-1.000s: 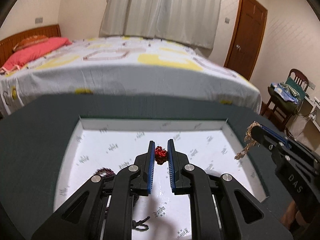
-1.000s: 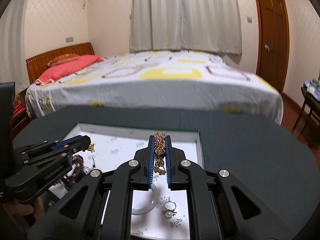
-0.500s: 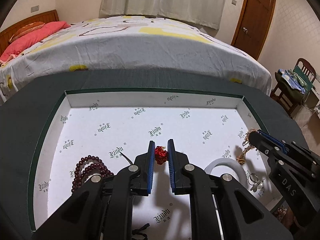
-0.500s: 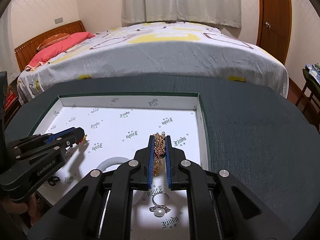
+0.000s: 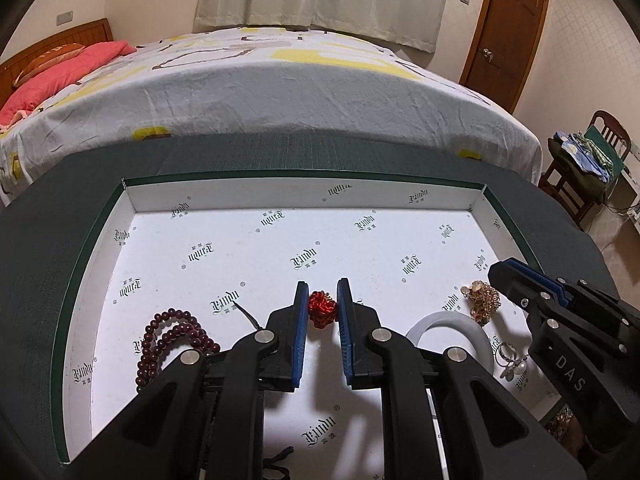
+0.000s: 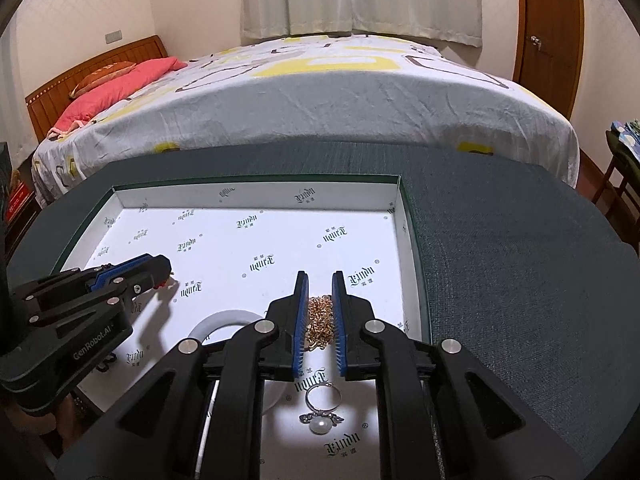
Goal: Organize jewelry
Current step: 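Lower both items into the box and open both tools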
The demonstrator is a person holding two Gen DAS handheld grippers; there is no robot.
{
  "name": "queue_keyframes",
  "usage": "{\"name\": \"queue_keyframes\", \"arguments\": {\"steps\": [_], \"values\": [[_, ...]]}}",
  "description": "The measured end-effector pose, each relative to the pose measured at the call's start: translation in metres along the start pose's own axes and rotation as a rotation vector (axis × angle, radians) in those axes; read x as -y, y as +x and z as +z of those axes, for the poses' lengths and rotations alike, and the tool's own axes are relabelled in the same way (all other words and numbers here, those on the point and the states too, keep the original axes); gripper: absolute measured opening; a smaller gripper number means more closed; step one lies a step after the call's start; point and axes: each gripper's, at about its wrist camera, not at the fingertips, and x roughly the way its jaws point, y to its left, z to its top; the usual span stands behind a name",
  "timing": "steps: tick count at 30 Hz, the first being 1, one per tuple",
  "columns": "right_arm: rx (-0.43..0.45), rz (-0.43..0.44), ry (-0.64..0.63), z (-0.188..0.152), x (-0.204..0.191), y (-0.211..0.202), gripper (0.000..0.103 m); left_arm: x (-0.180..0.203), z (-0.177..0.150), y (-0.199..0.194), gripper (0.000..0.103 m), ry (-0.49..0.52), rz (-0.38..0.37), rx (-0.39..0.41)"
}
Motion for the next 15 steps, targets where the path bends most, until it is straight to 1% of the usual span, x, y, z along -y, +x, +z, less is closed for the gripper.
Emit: {"name": "queue_keyframes", "arguments": {"steps": [1,2,5,9,11,13,15], "values": [[0.000,0.001,0.001,-0.0001,0.0001,0.0000,0.022,-0.0003,0.0000,0.0002,0.016,0.000,-0.001,-0.001],[0.001,0.002,0.002,-0.0006,0.0001,-0.0003,0.026,-0.0004,0.0000,0.0001,0.020,0.000,-0.003,-0.003],[0.002,-0.001,0.000,-0.0011,-0.0008,-0.0004,0.028,-0.0007,-0.0002,0.0010,0.031,-0.004,-0.010,-0.012],[0.003,-0.001,-0.001,-0.0025,-0.0010,-0.0012,0.030,0.0001,-0.0008,-0.0006,0.037,0.001,-0.006,-0.005],[0.010,-0.002,-0.001,-0.0024,-0.0017,-0.0024,0.037,0.0001,-0.0009,-0.0012,0.044,0.001,-0.005,-0.002],[0.021,-0.004,-0.004,-0.0022,-0.0029,-0.0052,0.042,-0.0001,-0.0008,-0.0026,0.050,-0.001,-0.003,0.004],[0.034,-0.010,-0.010,-0.0012,-0.0045,-0.0091,0.044,0.0001,-0.0009,-0.0055,0.052,-0.002,-0.006,0.013]]}}
